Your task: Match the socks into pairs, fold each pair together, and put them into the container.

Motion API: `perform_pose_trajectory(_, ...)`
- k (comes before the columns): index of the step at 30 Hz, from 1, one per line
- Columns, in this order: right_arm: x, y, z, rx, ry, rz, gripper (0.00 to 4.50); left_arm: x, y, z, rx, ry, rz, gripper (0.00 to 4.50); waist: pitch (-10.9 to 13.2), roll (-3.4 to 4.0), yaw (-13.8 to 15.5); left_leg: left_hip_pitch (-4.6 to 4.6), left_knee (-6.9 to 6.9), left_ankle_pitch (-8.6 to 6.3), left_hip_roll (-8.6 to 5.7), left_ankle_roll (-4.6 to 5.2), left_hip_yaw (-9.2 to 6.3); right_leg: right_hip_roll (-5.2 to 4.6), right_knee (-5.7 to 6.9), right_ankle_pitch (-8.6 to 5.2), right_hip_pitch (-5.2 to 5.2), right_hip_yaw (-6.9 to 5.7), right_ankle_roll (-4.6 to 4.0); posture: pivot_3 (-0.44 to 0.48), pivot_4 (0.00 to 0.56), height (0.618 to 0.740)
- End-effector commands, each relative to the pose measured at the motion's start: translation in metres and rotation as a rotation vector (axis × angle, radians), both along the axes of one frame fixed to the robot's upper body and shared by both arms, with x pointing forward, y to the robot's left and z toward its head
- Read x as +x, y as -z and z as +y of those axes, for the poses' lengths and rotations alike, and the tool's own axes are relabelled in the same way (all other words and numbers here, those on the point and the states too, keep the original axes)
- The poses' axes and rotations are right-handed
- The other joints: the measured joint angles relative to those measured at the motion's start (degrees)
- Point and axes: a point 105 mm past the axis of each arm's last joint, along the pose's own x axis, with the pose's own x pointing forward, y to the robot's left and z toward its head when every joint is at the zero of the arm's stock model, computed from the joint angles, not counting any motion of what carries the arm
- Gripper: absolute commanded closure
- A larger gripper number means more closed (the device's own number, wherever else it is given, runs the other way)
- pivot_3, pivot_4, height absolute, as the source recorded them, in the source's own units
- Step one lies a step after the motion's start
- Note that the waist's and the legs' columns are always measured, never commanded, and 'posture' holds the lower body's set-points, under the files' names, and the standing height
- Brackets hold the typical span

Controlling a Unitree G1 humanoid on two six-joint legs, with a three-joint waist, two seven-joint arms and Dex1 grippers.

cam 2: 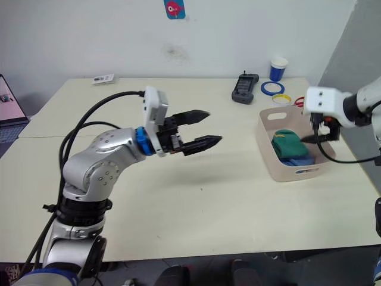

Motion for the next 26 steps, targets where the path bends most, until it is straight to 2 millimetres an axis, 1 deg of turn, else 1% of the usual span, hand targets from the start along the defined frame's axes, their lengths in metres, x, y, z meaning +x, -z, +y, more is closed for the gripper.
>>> perform_pose_trajectory(1, 0.001, -0.020, 0.043, 0.252, -0.065, -0.142, 0.02, 0.008, -0.002, 0.029, -0.002, -0.147, -0.079, 0.00, 0.0, 0.01, -0.1, 0.02, 0.00, 0.00, 0.01, 0.00, 0.01, 0.00, 0.02, 0.01, -0.01, 0.01, -0.02, 0.000, 0.150, 0.740)
perform_pose_trajectory(4, 0.001, 0.000, 0.091, 0.529, -0.076, -0.203, 0.02, 0.012, 0.016, 0.050, -0.030, -0.279, -0.046, 0.00, -0.1, -0.04, 0.0, 0.06, 0.01, 0.03, 0.07, -0.04, -0.04, 0.00, 0.06, 0.02, 0.05, -0.03, -0.03, 0.000, 0.150, 0.740)
perform_pose_trajectory(6, -0.002, 0.015, 0.117, 0.677, -0.029, -0.274, 0.02, 0.014, 0.028, 0.062, -0.045, -0.386, -0.039, 0.00, 0.0, -0.01, 0.2, -0.05, 0.00, 0.05, 0.06, -0.09, -0.05, -0.03, 0.12, 0.02, -0.02, -0.03, -0.03, 0.000, 0.150, 0.740)
perform_pose_trajectory(7, -0.005, 0.025, 0.129, 0.774, 0.005, -0.268, 0.02, 0.015, 0.033, 0.069, -0.056, -0.458, -0.045, 0.00, 0.0, 0.01, 0.3, -0.13, -0.02, 0.11, 0.06, -0.18, -0.06, -0.10, 0.12, 0.02, -0.10, -0.09, -0.03, 0.000, 0.150, 0.740)
perform_pose_trajectory(8, -0.011, 0.037, 0.141, 0.832, 0.019, -0.248, 0.02, 0.015, 0.039, 0.075, -0.075, -0.523, -0.035, 0.00, 0.0, 0.01, 0.4, -0.17, 0.00, 0.12, 0.07, -0.20, -0.09, -0.11, 0.12, 0.03, -0.11, -0.11, -0.03, 0.000, 0.150, 0.740)
perform_pose_trajectory(9, -0.016, 0.051, 0.149, 0.847, 0.040, -0.267, 0.02, 0.014, 0.047, 0.083, -0.084, -0.593, -0.025, 0.00, 0.0, 0.01, 0.7, -0.22, -0.05, 0.13, 0.08, -0.23, -0.10, -0.19, 0.12, 0.03, -0.15, -0.12, -0.03, 0.000, 0.150, 0.740)
perform_pose_trajectory(11, -0.022, 0.074, 0.158, 0.889, 0.101, -0.268, 0.02, 0.009, 0.064, 0.092, -0.065, -0.688, -0.023, 0.00, 0.0, -0.01, 1.2, -0.31, -0.02, 0.13, 0.04, -0.23, -0.13, -0.40, 0.10, 0.12, -0.17, -0.21, -0.16, 0.000, 0.150, 0.740)
perform_pose_trajectory(13, -0.027, 0.097, 0.163, 0.905, 0.163, -0.268, 0.02, 0.005, 0.084, 0.101, -0.023, -0.782, -0.006, 0.00, -0.1, -0.07, 1.5, -0.33, -0.04, 0.10, -0.04, -0.21, -0.06, -0.61, -0.04, 0.20, -0.13, -0.18, -0.02, 0.000, 0.150, 0.740)
perform_pose_trajectory(14, -0.029, 0.108, 0.163, 0.907, 0.202, -0.269, 0.02, 0.003, 0.095, 0.106, -0.012, -0.833, 0.015, 0.00, -0.1, -0.08, 1.6, -0.30, -0.04, 0.03, -0.13, -0.09, -0.05, -0.71, -0.06, 0.21, -0.08, -0.18, 0.04, 0.000, 0.150, 0.740)
perform_pose_trajectory(15, -0.030, 0.116, 0.162, 0.915, 0.239, -0.272, 0.02, 0.002, 0.102, 0.110, -0.003, -0.872, 0.027, 0.00, -0.1, -0.08, 1.6, -0.28, -0.02, 0.00, -0.20, -0.04, -0.01, -0.77, -0.08, 0.15, -0.04, -0.18, 0.28, 0.000, 0.150, 0.740)
perform_pose_trajectory(17, -0.033, 0.132, 0.160, 0.923, 0.304, -0.263, 0.02, -0.003, 0.117, 0.111, 0.020, -0.899, 0.043, 0.00, -0.1, -0.08, 1.6, -0.28, 0.00, -0.02, -0.22, -0.01, 0.03, -0.85, -0.11, 0.16, -0.02, -0.16, 0.38, 0.000, 0.150, 0.740)
perform_pose_trajectory(21, -0.040, 0.156, 0.157, 0.913, 0.381, -0.223, 0.02, -0.007, 0.129, 0.103, 0.000, -0.889, 0.072, 0.00, -0.1, -0.15, 1.6, -0.24, -0.02, -0.03, -0.20, 0.00, 0.06, -0.79, -0.14, 0.16, 0.00, -0.17, 0.39, 0.000, 0.150, 0.740)
perform_pose_trajectory(24, -0.043, 0.164, 0.153, 0.922, 0.411, -0.204, 0.02, -0.008, 0.133, 0.096, -0.009, -0.864, 0.090, 0.00, -0.1, -0.17, 1.6, -0.25, -0.03, -0.03, -0.18, 0.00, 0.04, -0.61, -0.13, 0.15, 0.00, -0.22, 0.37, 0.000, 0.150, 0.740)
perform_pose_trajectory(26, -0.044, 0.167, 0.151, 0.921, 0.420, -0.195, 0.02, -0.009, 0.137, 0.091, 0.018, -0.837, 0.105, 0.00, -0.1, -0.17, 1.5, -0.24, -0.03, -0.03, -0.18, 0.01, 0.02, -0.49, -0.11, 0.14, 0.00, -0.25, 0.36, 0.000, 0.150, 0.740)
